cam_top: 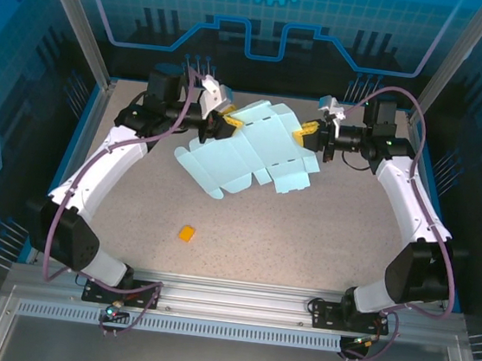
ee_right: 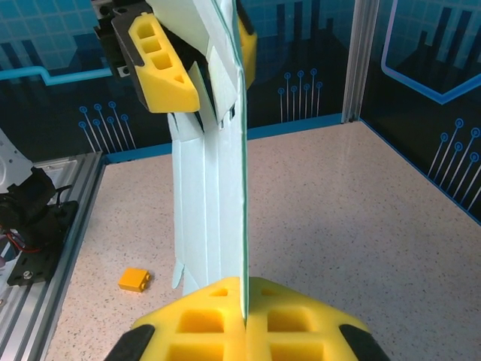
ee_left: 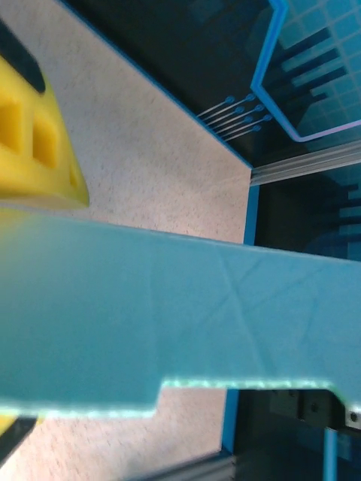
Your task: Fold the paper box
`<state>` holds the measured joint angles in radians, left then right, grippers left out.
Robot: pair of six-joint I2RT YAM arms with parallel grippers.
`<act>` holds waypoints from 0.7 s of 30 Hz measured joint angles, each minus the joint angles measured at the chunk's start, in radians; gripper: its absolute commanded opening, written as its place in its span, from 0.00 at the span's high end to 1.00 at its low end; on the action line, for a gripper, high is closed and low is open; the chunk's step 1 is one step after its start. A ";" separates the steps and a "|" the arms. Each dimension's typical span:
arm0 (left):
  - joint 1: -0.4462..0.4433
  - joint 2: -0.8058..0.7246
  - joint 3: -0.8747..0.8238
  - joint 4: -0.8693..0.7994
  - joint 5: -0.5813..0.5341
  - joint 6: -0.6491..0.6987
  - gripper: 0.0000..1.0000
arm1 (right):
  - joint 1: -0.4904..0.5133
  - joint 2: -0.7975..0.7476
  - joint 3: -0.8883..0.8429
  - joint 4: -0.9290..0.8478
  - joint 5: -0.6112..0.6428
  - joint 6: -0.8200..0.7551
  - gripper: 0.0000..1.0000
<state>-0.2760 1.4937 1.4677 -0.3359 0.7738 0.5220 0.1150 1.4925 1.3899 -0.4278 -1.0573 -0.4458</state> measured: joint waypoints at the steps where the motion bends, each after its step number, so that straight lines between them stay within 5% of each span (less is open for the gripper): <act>1: 0.000 0.000 0.000 0.000 0.004 -0.002 0.88 | 0.002 0.000 0.000 0.001 0.008 0.000 1.00; 4: 0.000 0.000 0.000 0.003 0.014 -0.037 0.98 | 0.008 -0.006 -0.002 0.021 0.052 0.023 1.00; 10: 0.000 -0.001 0.000 0.036 0.016 -0.187 1.00 | 0.051 -0.085 -0.049 0.118 0.248 0.079 1.00; 21: -0.015 -0.016 -0.086 0.164 -0.069 -0.648 1.00 | 0.290 -0.209 -0.293 0.473 0.933 0.031 0.99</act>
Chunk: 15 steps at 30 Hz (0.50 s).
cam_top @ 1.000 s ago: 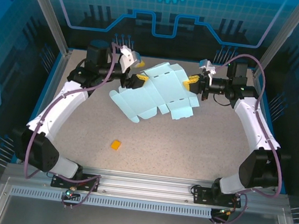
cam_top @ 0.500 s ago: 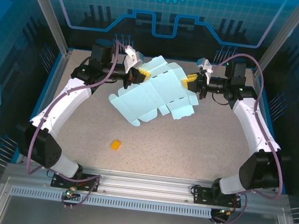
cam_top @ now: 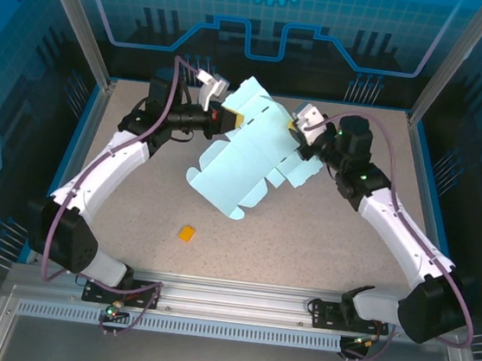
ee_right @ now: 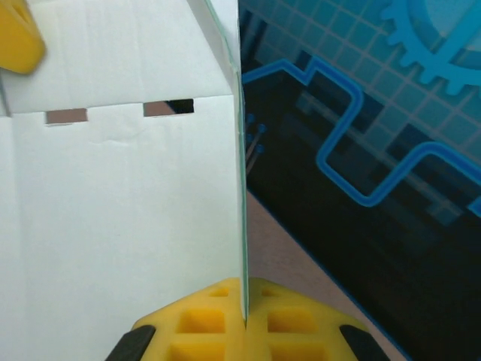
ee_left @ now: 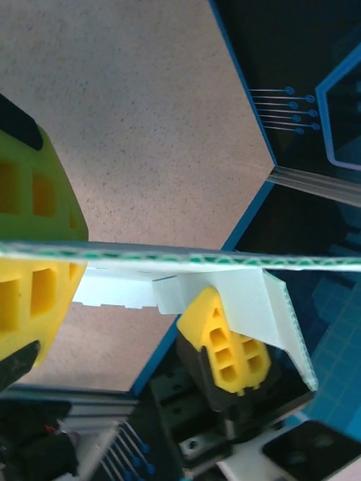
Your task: Fold the paper box
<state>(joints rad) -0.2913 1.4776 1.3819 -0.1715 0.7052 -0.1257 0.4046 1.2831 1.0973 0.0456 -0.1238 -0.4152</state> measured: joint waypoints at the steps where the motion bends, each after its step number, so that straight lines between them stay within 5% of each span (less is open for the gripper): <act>1: -0.001 0.000 -0.008 0.011 -0.005 -0.034 1.00 | 0.022 0.001 -0.018 0.031 0.058 -0.012 0.99; 8: -0.003 0.009 -0.022 0.080 -0.021 -0.173 1.00 | 0.112 0.032 -0.084 0.230 0.315 -0.094 0.99; 15: -0.006 0.045 -0.033 0.107 -0.040 -0.209 1.00 | 0.117 0.057 -0.109 0.270 0.370 -0.117 1.00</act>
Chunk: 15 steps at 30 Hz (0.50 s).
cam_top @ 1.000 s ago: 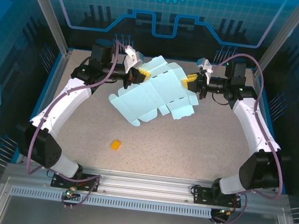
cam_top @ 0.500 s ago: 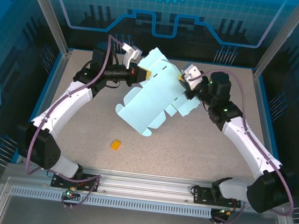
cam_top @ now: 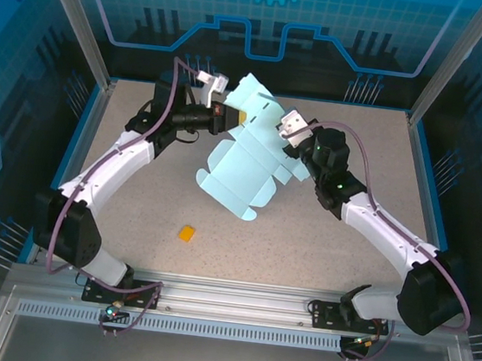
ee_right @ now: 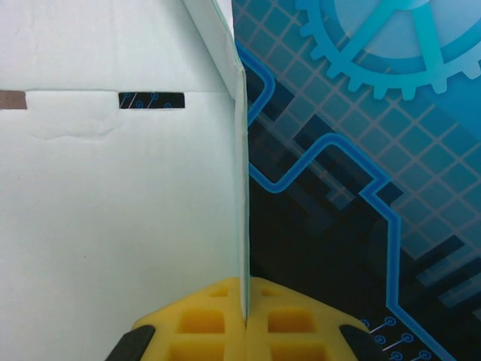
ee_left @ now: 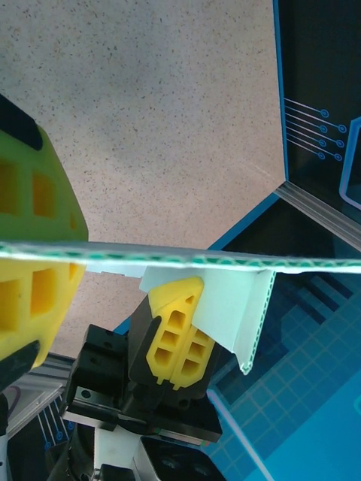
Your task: Fold the paper box
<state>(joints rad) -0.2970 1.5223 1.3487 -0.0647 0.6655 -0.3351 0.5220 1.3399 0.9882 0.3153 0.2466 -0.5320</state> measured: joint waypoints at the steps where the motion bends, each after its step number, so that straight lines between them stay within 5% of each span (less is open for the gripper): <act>1: -0.001 0.000 -0.004 0.003 -0.003 0.000 1.00 | -0.004 0.000 0.000 -0.008 -0.009 0.004 1.00; 15: -0.019 0.053 -0.072 0.111 -0.040 0.002 0.89 | -0.210 0.055 0.178 -0.386 -0.456 0.131 0.99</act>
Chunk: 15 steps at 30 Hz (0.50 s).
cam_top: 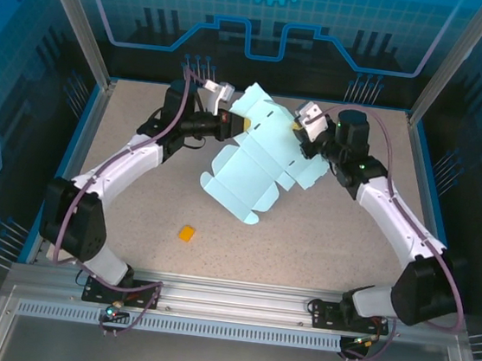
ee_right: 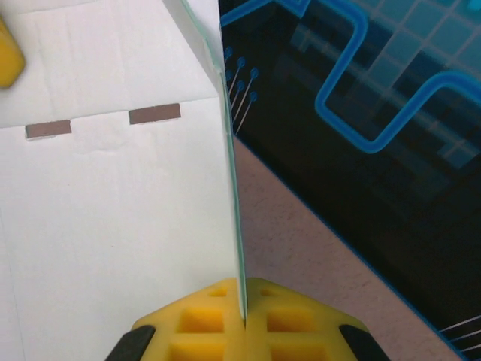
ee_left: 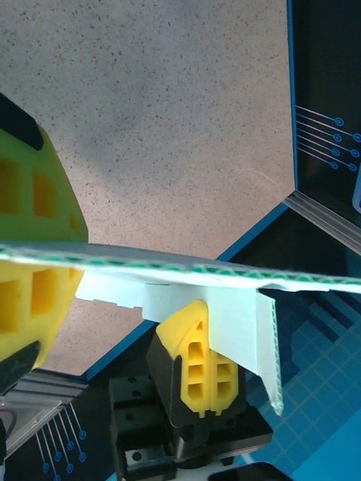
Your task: Fold the paper box
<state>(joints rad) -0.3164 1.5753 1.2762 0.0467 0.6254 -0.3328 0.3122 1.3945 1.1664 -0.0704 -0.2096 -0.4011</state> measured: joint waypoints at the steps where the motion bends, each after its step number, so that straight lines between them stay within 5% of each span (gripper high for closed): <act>1: 0.000 0.010 -0.004 0.012 -0.001 -0.001 0.86 | -0.011 0.016 0.017 -0.031 -0.026 0.006 0.99; 15: 0.034 0.097 -0.038 0.065 -0.114 -0.036 0.53 | -0.064 0.156 0.106 -0.262 -0.200 0.059 1.00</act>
<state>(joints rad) -0.2821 1.6726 1.2385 0.1116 0.5114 -0.3691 0.2481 1.5509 1.2724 -0.3325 -0.4091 -0.3424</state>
